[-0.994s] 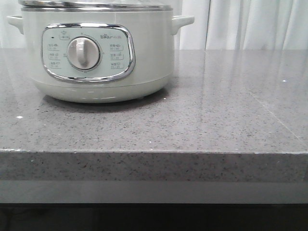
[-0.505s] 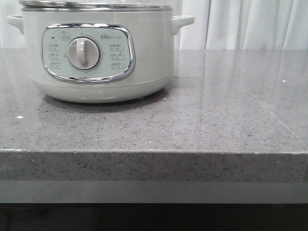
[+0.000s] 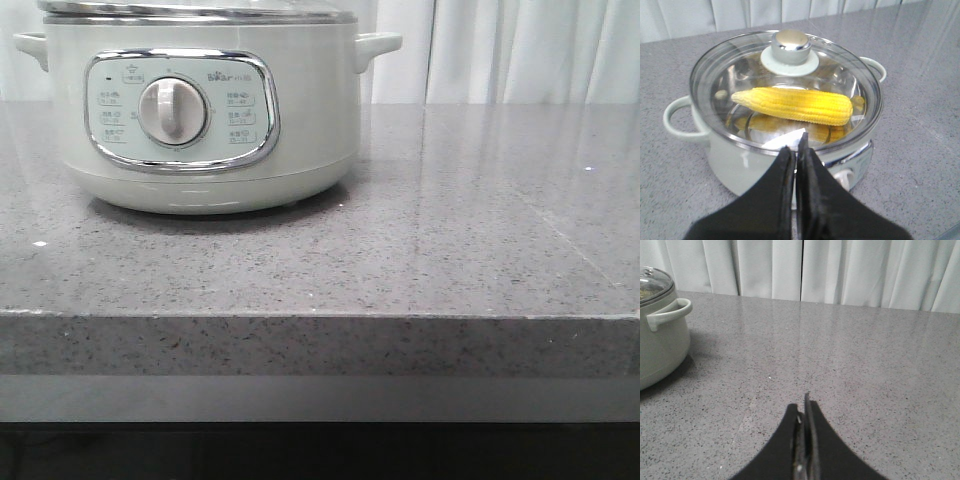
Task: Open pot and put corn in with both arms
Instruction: 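Lower the glass lid back onto the pot with the left gripper, then release the lid knob and raise the left gripper away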
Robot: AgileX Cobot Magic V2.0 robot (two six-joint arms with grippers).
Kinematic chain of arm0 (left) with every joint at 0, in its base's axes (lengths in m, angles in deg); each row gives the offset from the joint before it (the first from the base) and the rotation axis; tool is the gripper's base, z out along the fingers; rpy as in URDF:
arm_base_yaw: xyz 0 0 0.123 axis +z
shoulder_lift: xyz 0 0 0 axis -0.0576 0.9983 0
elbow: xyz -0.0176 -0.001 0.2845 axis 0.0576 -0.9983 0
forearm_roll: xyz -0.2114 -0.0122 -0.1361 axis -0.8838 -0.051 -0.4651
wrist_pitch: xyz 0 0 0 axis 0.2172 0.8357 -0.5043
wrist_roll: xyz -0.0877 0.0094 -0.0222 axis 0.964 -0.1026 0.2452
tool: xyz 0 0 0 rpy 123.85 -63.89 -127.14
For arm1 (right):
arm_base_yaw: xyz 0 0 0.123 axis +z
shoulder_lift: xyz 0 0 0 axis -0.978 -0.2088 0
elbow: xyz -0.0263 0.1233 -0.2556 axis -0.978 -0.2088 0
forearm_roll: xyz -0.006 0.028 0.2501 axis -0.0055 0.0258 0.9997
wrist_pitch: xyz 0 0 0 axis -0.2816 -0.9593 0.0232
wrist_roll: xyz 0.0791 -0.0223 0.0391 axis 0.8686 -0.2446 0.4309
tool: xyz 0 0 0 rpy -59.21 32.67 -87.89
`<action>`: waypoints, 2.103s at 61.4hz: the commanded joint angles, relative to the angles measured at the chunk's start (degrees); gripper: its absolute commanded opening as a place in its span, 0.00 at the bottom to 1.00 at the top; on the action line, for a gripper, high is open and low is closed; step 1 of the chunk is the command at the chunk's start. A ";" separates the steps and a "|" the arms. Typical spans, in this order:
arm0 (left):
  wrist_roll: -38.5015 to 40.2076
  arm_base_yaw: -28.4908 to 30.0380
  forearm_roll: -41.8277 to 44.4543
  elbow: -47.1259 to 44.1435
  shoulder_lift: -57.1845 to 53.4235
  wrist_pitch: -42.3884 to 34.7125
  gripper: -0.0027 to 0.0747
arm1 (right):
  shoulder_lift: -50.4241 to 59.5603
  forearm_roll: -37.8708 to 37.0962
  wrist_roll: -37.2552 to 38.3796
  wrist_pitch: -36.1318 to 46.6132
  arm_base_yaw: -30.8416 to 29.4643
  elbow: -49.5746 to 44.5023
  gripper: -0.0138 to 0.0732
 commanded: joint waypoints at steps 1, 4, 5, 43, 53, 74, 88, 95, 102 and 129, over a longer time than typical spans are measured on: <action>-0.15 -0.19 -0.95 -4.44 -5.43 -8.71 0.01 | -0.39 0.02 -0.66 5.03 0.10 1.54 0.08; -0.15 -0.19 -1.24 -7.65 -8.57 -10.13 0.01 | -0.39 0.02 -0.66 5.03 0.10 1.54 0.08; -0.15 -0.19 -1.37 -8.54 -9.87 -10.46 0.01 | -0.39 0.02 -0.66 4.97 0.10 1.54 0.08; -0.04 -0.19 -4.99 -28.86 -42.51 -13.89 0.01 | -0.39 0.02 -0.66 4.66 0.10 1.54 0.08; -0.04 -0.19 -4.99 -28.86 -42.59 -13.89 0.01 | -0.39 0.02 -0.66 4.66 0.10 1.54 0.08; -0.04 -0.19 -4.76 -28.93 -42.59 -13.89 0.01 | -0.39 0.02 -0.66 4.66 0.10 1.54 0.08; 9.63 6.02 9.18 -31.88 -43.08 -14.25 0.01 | -0.39 0.02 -0.66 4.66 0.10 1.54 0.08; 9.75 11.83 9.45 -34.64 -44.93 -14.25 0.01 | -0.39 0.02 -0.66 4.66 0.10 1.54 0.08; 9.55 15.68 9.45 -38.20 -47.02 -14.25 0.01 | -0.39 0.02 -0.66 4.66 0.10 1.54 0.08; 9.55 18.40 9.65 -50.57 -46.89 -21.60 0.01 | -0.39 0.02 -0.66 4.63 0.10 1.54 0.08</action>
